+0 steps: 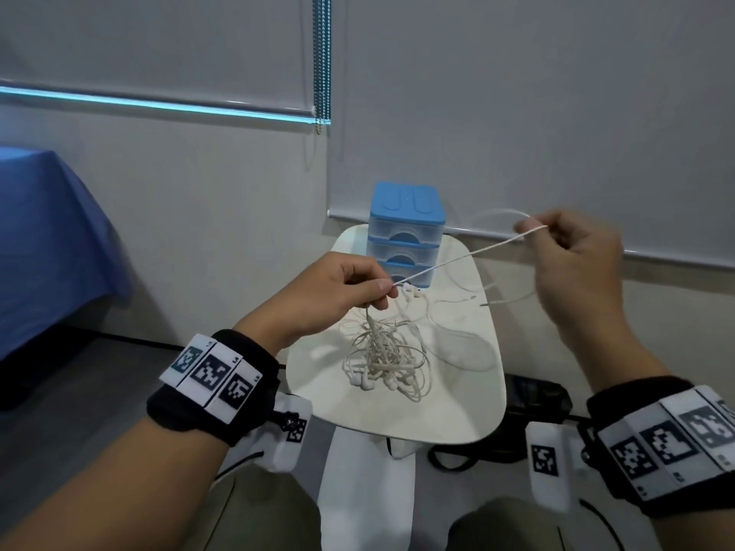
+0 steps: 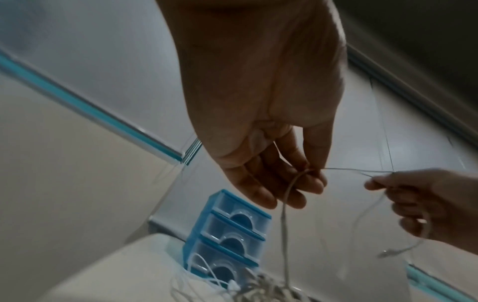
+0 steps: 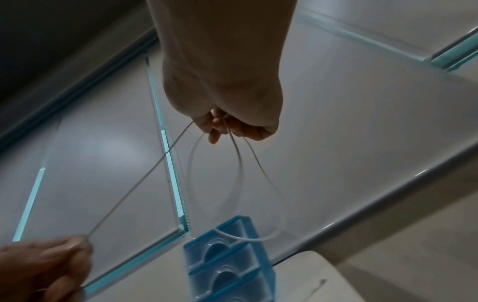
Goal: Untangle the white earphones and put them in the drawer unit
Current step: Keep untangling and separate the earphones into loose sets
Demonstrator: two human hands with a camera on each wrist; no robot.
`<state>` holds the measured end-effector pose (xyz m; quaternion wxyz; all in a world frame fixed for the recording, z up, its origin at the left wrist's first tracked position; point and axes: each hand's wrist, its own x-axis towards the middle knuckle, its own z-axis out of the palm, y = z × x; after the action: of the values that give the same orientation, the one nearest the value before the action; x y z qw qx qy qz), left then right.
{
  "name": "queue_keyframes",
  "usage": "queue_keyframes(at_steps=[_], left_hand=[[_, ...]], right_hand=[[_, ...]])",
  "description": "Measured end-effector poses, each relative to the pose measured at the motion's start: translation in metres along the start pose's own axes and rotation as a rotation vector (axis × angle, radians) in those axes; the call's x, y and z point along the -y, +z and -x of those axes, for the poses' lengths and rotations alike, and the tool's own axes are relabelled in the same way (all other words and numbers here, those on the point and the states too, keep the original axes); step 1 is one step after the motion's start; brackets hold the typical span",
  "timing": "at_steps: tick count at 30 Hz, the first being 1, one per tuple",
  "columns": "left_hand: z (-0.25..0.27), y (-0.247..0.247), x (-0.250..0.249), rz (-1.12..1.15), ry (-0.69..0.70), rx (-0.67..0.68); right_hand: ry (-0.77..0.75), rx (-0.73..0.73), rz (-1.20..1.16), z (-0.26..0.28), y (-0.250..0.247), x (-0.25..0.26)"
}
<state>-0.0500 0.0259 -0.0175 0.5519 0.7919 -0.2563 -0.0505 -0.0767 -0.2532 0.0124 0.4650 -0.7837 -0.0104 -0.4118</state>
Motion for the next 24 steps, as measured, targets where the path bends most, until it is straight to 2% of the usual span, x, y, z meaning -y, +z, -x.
queue_keyframes(at_steps=[2, 4, 9, 11, 12, 15, 16, 18, 20, 24], left_hand=[[0.002, -0.004, 0.001, -0.049, -0.031, 0.025], [0.003, -0.007, 0.000, -0.061, -0.041, 0.047], [0.001, -0.005, -0.008, -0.136, -0.015, 0.029], [0.000, -0.002, -0.009, -0.148, -0.020, 0.045], [0.000, 0.000, -0.011, -0.150, -0.022, 0.052], [-0.003, 0.009, -0.016, -0.155, -0.016, 0.077], [-0.004, 0.013, -0.018, -0.152, -0.006, 0.087], [-0.006, 0.017, -0.021, -0.131, 0.019, 0.102], [-0.007, 0.019, -0.021, -0.106, 0.027, 0.102], [-0.008, 0.015, -0.012, -0.163, 0.022, 0.006]], right_hand=[[0.029, 0.038, 0.055, 0.004, -0.008, -0.009], [0.070, 0.169, 0.206, 0.010, -0.010, -0.016], [0.235, 0.819, 0.907, 0.020, -0.005, -0.005], [0.218, 0.941, 0.955, 0.023, -0.002, 0.000], [0.187, 0.942, 0.816, 0.024, 0.003, 0.002], [0.133, 0.840, 0.150, 0.038, 0.022, 0.019], [0.107, 0.842, 0.039, 0.043, 0.030, 0.024], [0.074, 0.872, -0.006, 0.050, 0.046, 0.031], [0.039, 0.859, 0.070, 0.052, 0.055, 0.034], [0.005, 0.804, 0.273, 0.045, 0.056, 0.026]])
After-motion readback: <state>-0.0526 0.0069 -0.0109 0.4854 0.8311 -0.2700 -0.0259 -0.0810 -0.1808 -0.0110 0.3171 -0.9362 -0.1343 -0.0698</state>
